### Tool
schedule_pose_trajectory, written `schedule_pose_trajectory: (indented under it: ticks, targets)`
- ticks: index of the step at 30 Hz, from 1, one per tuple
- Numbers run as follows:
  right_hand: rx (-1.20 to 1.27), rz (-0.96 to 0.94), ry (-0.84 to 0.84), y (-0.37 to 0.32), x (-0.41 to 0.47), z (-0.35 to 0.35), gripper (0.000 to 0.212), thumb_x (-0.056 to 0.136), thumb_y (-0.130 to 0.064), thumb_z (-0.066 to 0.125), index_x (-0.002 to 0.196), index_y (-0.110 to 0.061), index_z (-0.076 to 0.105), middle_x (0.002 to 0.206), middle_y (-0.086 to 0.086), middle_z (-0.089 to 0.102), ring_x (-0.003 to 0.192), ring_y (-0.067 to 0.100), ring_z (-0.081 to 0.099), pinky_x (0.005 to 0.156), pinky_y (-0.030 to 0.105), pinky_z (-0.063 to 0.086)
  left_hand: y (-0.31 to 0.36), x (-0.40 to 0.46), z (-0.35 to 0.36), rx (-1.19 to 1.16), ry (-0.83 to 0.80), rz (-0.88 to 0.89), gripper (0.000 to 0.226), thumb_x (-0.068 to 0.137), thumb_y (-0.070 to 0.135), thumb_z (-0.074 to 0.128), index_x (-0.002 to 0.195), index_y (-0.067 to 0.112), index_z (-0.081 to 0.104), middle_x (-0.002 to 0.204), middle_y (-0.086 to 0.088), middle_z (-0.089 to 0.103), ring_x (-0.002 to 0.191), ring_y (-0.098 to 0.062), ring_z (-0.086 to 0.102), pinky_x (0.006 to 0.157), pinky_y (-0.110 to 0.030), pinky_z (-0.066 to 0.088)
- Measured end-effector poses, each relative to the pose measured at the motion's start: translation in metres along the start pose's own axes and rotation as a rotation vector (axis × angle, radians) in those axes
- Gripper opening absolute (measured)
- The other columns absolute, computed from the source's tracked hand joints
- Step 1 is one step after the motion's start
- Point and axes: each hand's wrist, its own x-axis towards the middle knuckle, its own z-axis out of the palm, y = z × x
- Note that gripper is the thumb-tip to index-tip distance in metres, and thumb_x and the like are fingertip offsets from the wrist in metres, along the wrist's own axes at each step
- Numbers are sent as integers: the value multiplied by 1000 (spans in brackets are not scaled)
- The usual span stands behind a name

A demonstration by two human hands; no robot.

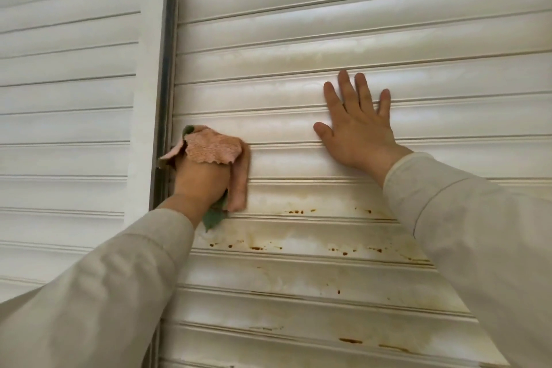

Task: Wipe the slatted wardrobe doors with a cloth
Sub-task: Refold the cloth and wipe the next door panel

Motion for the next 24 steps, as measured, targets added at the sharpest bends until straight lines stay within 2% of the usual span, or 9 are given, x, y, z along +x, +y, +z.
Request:
schedule_pose_trajectory:
  ticks: [3,5,6,7,10,13,17,21,24]
  targets:
    - [-8,-12,-21,-6,3,2,72,101,-55,21,156,-24,-13,161,2,-28,147,28,-27,116,60,-11,20,-10,2,12,-57,-9,36,100,15,39,131,7,56,133,-16,56,127,-30,49,113,-37,30]
    - [14,-35,-47,-9,5,2,71,102,-52,22,156,-23,-14,160,3,-30,146,28,-29,115,61,-13,50,-17,4,-30,-68,81,32,94,15,43,114,2,63,114,-27,61,113,-38,56,102,-43,36]
    - [40,-51,-62,-11,7,1,70,102,-50,23,156,-23,-13,160,3,-30,146,28,-30,114,60,-14,70,-21,3,-49,-73,112,29,87,18,45,103,6,66,102,-25,63,102,-39,60,93,-43,40]
    - [72,-70,-79,-13,8,-1,69,103,-47,26,157,-25,-11,160,3,-30,146,28,-30,114,60,-15,88,-26,3,-60,-69,160,31,82,23,46,101,11,67,100,-21,65,98,-38,61,90,-44,42]
    - [233,-107,-110,-10,10,-12,67,103,-34,33,158,-27,-5,163,0,-22,149,22,-24,116,53,-15,126,-32,9,-271,-189,202,41,95,37,48,131,20,57,133,-8,58,122,-28,52,107,-43,40]
    - [302,-125,-31,15,-1,-19,67,101,-32,37,159,-19,6,166,4,-8,152,21,-8,123,45,-1,124,-36,3,-411,-128,150,33,97,36,52,126,22,56,121,-2,60,113,-21,56,100,-39,46]
    - [182,159,43,76,-30,-20,69,99,-43,39,157,-22,8,166,3,-9,152,25,-8,119,52,-1,75,-18,12,-307,-68,26,29,99,32,49,124,20,55,117,-3,62,99,-20,58,90,-32,47]
    - [122,125,-47,106,-42,-22,67,102,-41,33,158,-27,1,164,1,-17,151,22,-16,118,54,-5,78,-13,18,-245,-29,-15,33,101,18,40,131,12,55,129,-12,58,116,-28,56,101,-32,42]
    - [135,145,-80,102,-37,-20,68,101,-40,34,157,-31,-3,163,2,-23,149,25,-22,117,54,-9,109,-22,24,-160,-157,35,39,101,28,45,134,9,54,134,-14,56,122,-31,53,102,-33,39]
